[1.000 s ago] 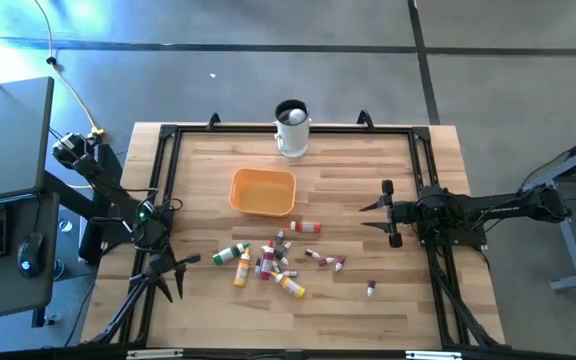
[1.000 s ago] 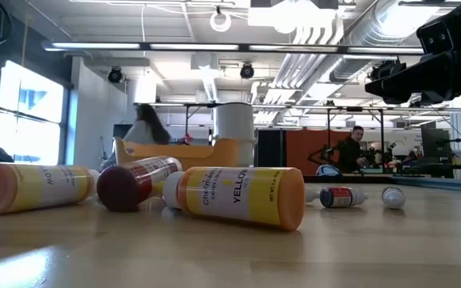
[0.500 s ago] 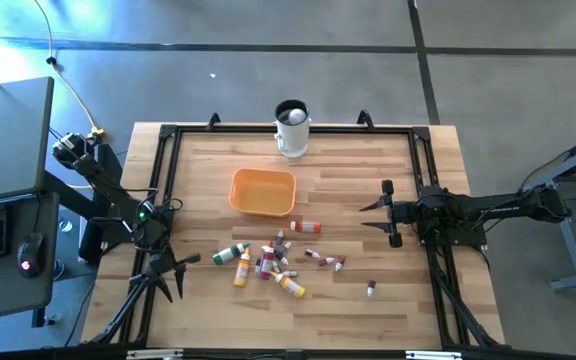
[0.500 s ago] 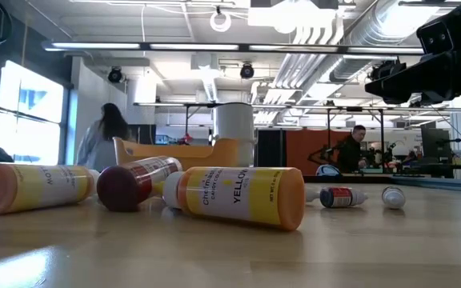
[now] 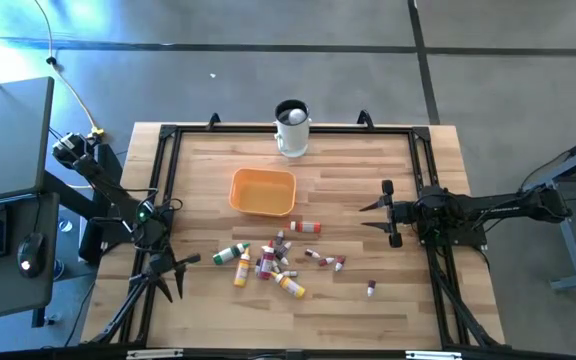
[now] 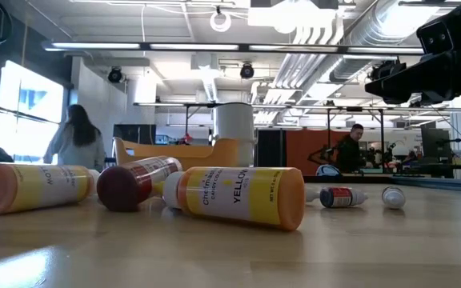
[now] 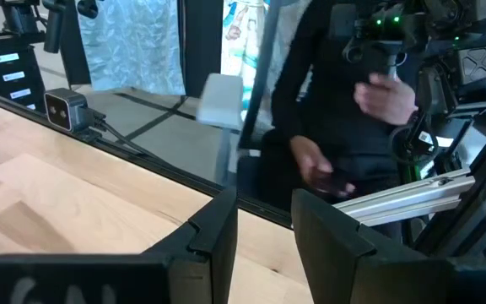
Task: Pick & Place food coloring
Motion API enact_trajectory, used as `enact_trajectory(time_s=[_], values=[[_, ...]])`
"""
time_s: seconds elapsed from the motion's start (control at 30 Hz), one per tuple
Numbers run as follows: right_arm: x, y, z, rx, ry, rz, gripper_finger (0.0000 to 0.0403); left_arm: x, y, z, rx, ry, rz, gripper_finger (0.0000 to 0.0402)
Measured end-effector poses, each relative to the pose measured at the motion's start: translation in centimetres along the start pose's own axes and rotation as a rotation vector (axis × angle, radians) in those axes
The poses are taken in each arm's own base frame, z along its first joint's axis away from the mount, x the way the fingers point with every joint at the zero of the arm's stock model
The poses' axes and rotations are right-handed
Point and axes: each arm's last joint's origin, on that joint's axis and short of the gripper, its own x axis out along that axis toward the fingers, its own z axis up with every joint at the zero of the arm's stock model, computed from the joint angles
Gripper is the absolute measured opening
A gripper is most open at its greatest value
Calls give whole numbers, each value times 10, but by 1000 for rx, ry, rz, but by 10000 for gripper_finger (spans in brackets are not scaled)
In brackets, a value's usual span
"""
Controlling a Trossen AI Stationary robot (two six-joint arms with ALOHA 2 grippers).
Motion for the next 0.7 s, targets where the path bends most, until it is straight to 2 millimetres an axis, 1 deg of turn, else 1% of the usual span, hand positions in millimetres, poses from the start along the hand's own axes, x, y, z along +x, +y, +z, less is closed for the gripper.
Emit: enact_trajectory(time_s=[0.13, 0.37, 0.57, 0.7], values=[[0, 0, 0, 0, -1, 0, 165, 0, 0, 2, 37, -15, 7, 115], [0, 0, 0, 0, 0, 0, 165, -1, 2, 10, 111, -96, 81, 115], [0, 0, 0, 0, -1, 0, 165, -4, 6, 24, 363, -205, 287, 115], [0, 0, 0, 0, -1, 0, 165, -6, 8, 31, 436, -255, 400, 115]])
